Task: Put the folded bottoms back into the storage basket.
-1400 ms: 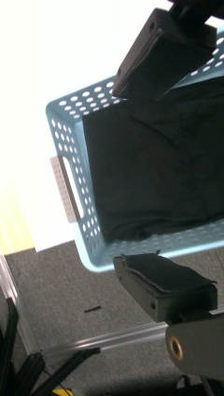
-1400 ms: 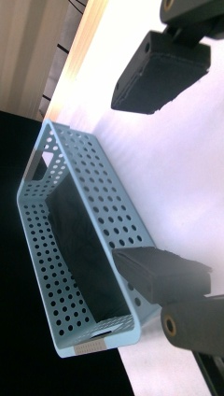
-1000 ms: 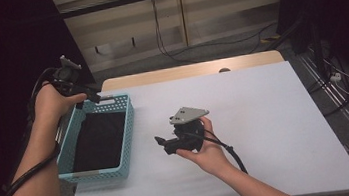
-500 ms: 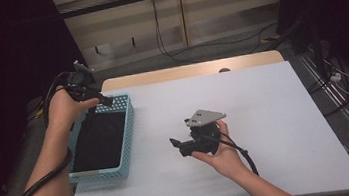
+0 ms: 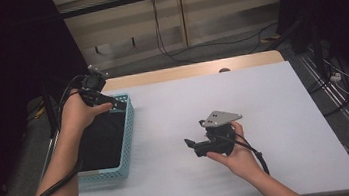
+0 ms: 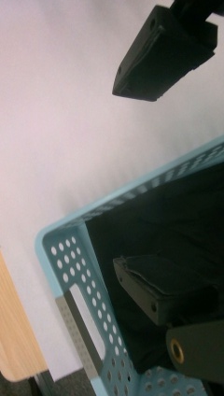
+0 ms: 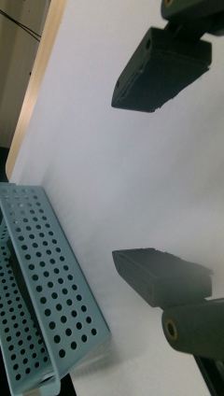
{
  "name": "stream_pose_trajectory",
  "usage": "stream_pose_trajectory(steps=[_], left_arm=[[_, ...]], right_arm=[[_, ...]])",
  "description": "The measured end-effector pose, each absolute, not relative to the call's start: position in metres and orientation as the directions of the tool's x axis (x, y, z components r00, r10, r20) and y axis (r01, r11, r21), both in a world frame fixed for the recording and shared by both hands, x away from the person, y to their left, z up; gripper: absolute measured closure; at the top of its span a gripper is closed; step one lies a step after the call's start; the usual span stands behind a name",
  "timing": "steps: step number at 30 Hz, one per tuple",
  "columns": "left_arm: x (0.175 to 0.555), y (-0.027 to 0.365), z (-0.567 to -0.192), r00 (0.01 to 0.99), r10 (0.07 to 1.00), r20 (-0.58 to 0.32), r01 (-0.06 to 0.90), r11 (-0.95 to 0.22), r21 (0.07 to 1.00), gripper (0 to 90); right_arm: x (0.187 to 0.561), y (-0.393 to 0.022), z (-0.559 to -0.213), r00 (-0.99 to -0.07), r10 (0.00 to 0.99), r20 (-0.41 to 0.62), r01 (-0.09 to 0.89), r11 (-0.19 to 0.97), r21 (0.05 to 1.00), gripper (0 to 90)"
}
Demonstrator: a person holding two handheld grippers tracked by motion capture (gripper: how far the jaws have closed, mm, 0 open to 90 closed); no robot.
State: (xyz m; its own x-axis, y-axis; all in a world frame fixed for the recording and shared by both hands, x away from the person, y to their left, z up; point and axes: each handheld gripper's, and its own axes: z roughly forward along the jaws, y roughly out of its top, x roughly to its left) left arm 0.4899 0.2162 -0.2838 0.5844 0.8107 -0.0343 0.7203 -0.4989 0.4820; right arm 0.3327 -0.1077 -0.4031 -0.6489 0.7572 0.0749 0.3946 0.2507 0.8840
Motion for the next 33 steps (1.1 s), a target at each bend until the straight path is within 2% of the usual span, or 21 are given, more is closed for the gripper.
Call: stream_pose_trajectory(steps=[23, 33], left_arm=[[0.47, 0.182, -0.303, 0.666, 0.742, -0.075, 0.664, -0.544, 0.514, 14.5], [0.463, 0.179, -0.313, 0.679, 0.727, -0.099, 0.66, -0.547, 0.515, 14.3]], right_arm=[[0.324, -0.146, -0.414, -0.619, 0.781, 0.083, 0.426, 0.245, 0.871, 20.5], [0.322, -0.157, -0.416, -0.613, 0.785, 0.091, 0.435, 0.238, 0.869, 20.2]])
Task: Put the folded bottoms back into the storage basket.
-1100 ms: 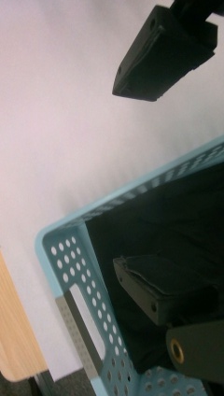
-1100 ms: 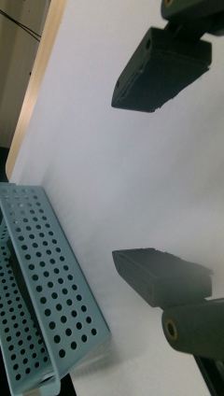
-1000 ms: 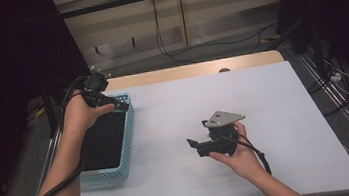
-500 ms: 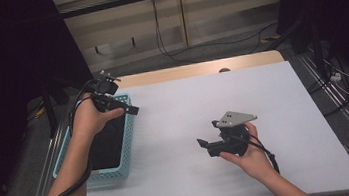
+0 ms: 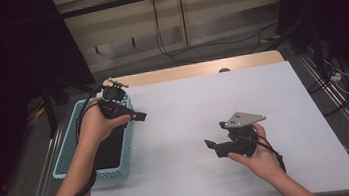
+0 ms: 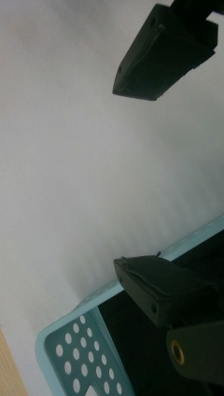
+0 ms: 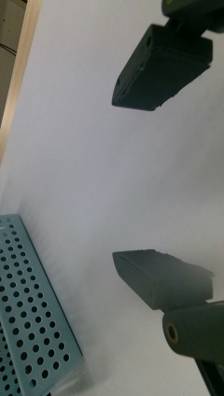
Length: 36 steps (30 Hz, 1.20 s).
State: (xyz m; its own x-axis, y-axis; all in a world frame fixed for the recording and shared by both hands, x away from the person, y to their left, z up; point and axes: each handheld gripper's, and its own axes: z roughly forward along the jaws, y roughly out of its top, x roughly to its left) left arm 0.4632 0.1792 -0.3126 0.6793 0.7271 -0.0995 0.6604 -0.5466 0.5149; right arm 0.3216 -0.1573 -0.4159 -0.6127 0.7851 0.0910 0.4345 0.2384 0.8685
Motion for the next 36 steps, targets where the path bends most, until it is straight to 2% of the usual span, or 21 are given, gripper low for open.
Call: stream_pose_trajectory(steps=[5, 8, 23, 28, 32, 36], left_arm=[[0.459, 0.178, -0.318, 0.685, 0.721, -0.102, 0.655, -0.548, 0.52, 14.1], [0.456, 0.178, -0.324, 0.693, 0.708, -0.137, 0.656, -0.539, 0.529, 14.0], [0.441, 0.173, -0.338, 0.716, 0.682, -0.148, 0.631, -0.542, 0.554, 13.4], [0.436, 0.171, -0.341, 0.73, 0.675, -0.103, 0.61, -0.577, 0.543, 13.3], [0.431, 0.17, -0.346, 0.735, 0.662, -0.149, 0.615, -0.557, 0.558, 13.0], [0.427, 0.169, -0.349, 0.743, 0.654, -0.144, 0.604, -0.562, 0.564, 12.9]], right_arm=[[0.32, -0.164, -0.417, -0.607, 0.789, 0.093, 0.442, 0.238, 0.865, 20.1], [0.319, -0.167, -0.418, -0.607, 0.789, 0.093, 0.447, 0.242, 0.861, 20.1], [0.316, -0.178, -0.42, -0.61, 0.787, 0.091, 0.455, 0.254, 0.854, 19.1], [0.314, -0.18, -0.42, -0.619, 0.782, 0.077, 0.451, 0.273, 0.85, 19.1], [0.312, -0.183, -0.423, -0.623, 0.779, 0.07, 0.457, 0.289, 0.841, 19.0], [0.311, -0.186, -0.423, -0.625, 0.778, 0.066, 0.456, 0.295, 0.839, 18.8]])
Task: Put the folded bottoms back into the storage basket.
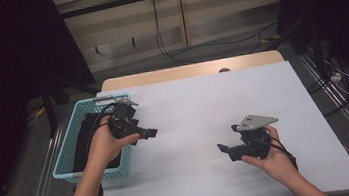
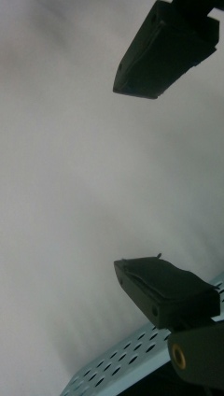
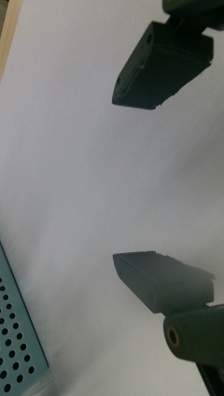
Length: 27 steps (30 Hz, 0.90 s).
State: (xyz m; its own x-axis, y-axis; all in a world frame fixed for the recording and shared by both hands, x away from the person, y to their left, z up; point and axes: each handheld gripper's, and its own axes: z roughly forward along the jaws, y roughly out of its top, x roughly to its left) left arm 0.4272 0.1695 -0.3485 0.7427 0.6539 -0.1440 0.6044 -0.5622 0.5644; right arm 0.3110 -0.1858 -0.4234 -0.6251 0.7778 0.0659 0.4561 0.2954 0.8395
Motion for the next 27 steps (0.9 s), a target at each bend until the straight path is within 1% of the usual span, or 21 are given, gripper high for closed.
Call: stream_pose_trajectory(steps=[8, 27], left_arm=[[0.417, 0.166, -0.358, 0.759, 0.631, -0.157, 0.591, -0.568, 0.573, 12.4], [0.402, 0.166, -0.373, 0.771, 0.615, -0.166, 0.576, -0.562, 0.594, 11.7]], right_arm=[[0.307, -0.194, -0.427, -0.626, 0.777, 0.068, 0.468, 0.305, 0.829, 18.5], [0.301, -0.207, -0.43, -0.624, 0.778, 0.077, 0.481, 0.304, 0.823, 18.2]])
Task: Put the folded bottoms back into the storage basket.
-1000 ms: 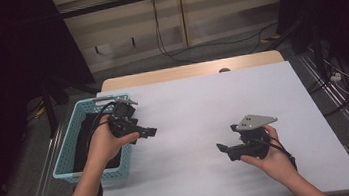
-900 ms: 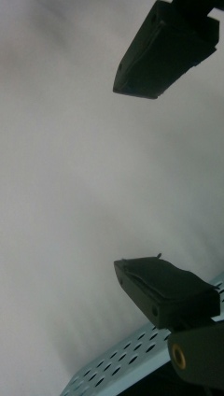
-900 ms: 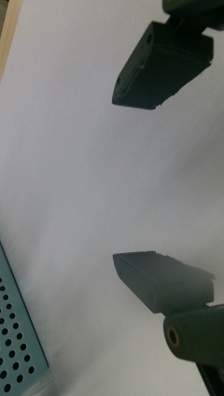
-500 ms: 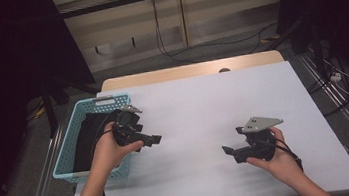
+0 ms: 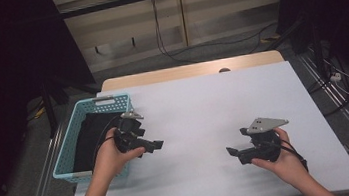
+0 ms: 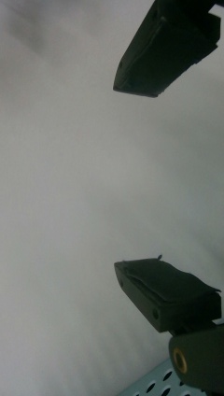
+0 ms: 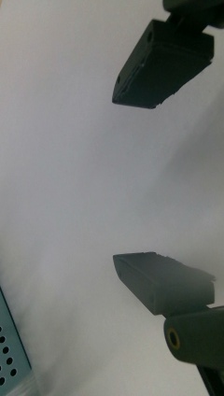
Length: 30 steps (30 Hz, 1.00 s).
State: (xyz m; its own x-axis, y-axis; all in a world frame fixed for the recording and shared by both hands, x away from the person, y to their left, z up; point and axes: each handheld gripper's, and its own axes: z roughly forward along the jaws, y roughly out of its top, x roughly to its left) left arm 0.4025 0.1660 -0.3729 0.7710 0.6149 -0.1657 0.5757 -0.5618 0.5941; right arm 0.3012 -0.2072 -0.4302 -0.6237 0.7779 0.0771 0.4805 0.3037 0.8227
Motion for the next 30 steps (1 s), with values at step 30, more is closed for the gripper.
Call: stream_pose_trajectory(steps=[30], left_arm=[[0.381, 0.162, -0.391, 0.79, 0.581, -0.198, 0.559, -0.549, 0.621, 11.5]], right_arm=[[0.287, -0.226, -0.434, -0.631, 0.774, 0.06, 0.495, 0.342, 0.799, 17.6]])
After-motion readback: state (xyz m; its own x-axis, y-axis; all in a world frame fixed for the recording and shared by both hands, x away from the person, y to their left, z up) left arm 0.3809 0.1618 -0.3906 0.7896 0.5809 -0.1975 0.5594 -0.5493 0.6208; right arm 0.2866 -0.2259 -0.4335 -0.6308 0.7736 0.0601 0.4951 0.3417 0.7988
